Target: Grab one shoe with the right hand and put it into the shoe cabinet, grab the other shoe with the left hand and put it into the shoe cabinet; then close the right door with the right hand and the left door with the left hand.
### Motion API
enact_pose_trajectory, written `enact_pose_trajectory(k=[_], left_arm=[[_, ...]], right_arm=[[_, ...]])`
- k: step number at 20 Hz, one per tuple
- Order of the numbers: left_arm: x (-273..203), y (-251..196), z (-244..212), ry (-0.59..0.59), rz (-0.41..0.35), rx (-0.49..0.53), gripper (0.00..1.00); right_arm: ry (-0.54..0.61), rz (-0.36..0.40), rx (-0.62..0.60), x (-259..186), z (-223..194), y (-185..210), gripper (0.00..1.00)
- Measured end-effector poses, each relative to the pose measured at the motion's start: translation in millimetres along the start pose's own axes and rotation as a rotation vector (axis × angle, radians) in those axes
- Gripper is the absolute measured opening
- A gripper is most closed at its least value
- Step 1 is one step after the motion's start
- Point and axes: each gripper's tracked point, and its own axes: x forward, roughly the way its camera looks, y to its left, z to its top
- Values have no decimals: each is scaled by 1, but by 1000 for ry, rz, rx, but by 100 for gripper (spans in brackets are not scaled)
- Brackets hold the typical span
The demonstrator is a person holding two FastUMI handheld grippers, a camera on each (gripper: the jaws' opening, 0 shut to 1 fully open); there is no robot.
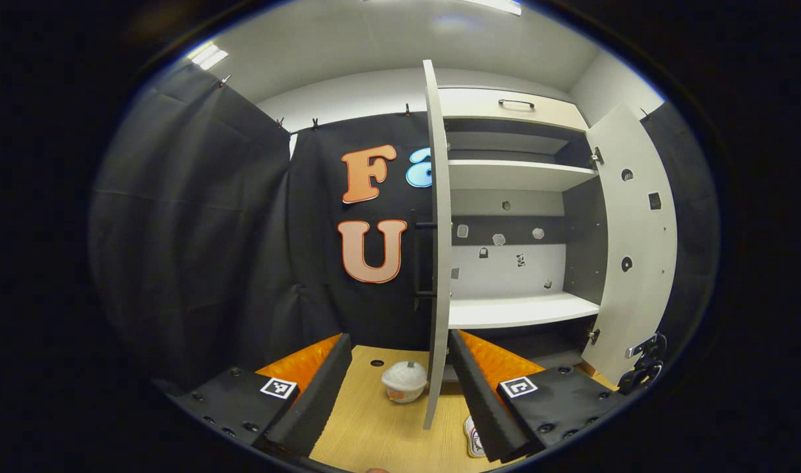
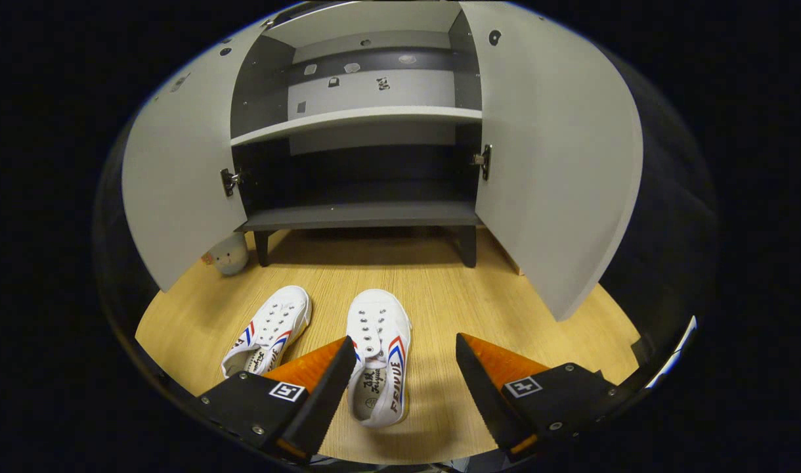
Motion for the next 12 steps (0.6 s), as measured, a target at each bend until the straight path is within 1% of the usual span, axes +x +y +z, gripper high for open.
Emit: enact_pose_trajectory(k=[1, 2, 4, 5, 6, 7, 9, 10, 11, 12], left_arm=[[0, 2, -3, 5, 4, 5, 99], [2, 2, -4, 10, 6, 10, 94], [0, 5, -6, 12, 11, 17, 94], [0, 6, -6, 11, 13, 19, 97], [0, 7, -6, 10, 16, 21, 94], [1, 8, -8, 13, 19, 23, 97], [1, 10, -13, 24, 27, 27, 97], [1, 12, -15, 28, 31, 28, 97], [2, 12, -16, 31, 32, 29, 99], [2, 11, -16, 33, 33, 30, 97]], right_arm=[[16, 5, 8, 8, -7, -1, 93], [46, 3, 19, 16, -16, -4, 90], [84, 0, 47, 30, -28, -7, 85], [93, -2, 55, 35, -31, -8, 83], [106, -4, 60, 40, -34, -10, 80], [119, 1, 64, 43, -39, -9, 78], [145, 19, 82, 51, -45, -4, 74], [165, 29, 89, 54, -51, -2, 70], [183, 29, 93, 56, -56, -1, 68], [194, 26, 97, 59, -59, -2, 63]])
